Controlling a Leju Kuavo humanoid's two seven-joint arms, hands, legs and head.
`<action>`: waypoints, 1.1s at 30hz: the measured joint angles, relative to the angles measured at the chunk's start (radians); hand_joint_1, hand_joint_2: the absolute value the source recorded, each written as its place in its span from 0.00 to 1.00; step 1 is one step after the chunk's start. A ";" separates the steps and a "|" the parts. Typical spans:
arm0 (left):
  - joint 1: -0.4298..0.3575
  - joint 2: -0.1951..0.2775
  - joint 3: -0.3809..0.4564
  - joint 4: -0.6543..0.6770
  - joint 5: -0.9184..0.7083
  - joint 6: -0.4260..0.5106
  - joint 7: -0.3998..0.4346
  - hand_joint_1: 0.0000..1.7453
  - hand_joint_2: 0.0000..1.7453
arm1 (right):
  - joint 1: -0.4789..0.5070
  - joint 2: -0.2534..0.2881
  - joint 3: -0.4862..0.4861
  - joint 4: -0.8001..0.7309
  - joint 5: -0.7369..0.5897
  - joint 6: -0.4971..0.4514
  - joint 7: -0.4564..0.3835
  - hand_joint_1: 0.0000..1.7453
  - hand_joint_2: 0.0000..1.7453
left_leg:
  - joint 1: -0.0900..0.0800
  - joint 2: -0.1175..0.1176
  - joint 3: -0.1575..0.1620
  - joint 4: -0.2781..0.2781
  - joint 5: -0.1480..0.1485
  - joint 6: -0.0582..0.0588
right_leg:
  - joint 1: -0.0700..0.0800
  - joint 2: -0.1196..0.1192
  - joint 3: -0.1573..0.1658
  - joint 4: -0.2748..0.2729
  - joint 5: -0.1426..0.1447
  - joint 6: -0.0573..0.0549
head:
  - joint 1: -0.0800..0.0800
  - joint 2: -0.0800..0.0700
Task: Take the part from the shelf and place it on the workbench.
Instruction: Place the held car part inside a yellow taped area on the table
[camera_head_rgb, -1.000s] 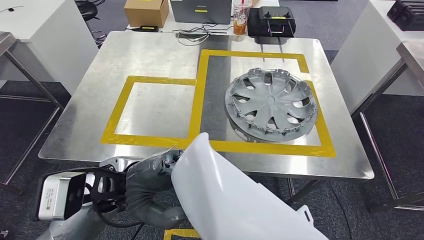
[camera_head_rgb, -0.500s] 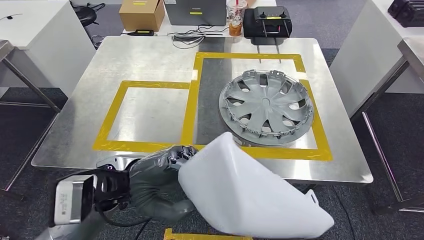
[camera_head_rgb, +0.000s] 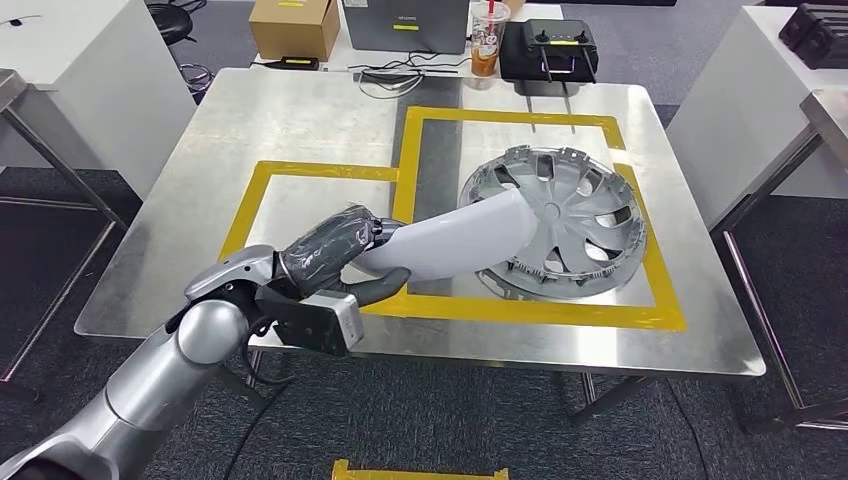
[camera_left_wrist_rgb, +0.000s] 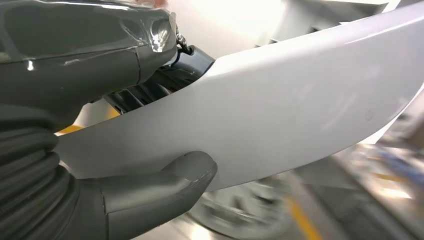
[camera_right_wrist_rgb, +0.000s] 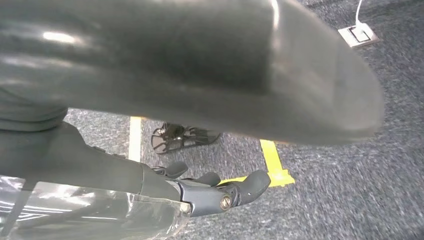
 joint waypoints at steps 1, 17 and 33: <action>-0.007 0.002 -0.002 0.028 -0.055 0.020 0.005 1.00 1.00 | 0.000 -0.004 0.000 0.010 0.005 -0.004 -0.003 0.00 0.00 | -0.002 -0.001 0.000 0.001 0.000 0.000 | 0.000 0.000 -0.003 -0.005 0.011 0.006 | 0.000 0.000; -0.150 -0.052 -0.065 0.519 -0.594 0.165 0.133 1.00 1.00 | -0.017 -0.062 0.006 0.149 0.049 -0.062 -0.035 0.00 0.00 | 0.017 0.001 -0.144 0.270 -0.097 -0.056 | -0.002 0.003 0.119 -0.274 0.127 -0.019 | -0.011 0.000; -0.179 -0.125 0.054 0.787 -0.786 0.170 0.227 1.00 1.00 | -0.024 -0.070 0.015 0.197 0.045 -0.112 -0.029 0.00 0.00 | 0.001 -0.002 -0.010 0.007 0.002 -0.002 | 0.002 0.000 0.008 -0.083 0.068 0.016 | -0.006 0.000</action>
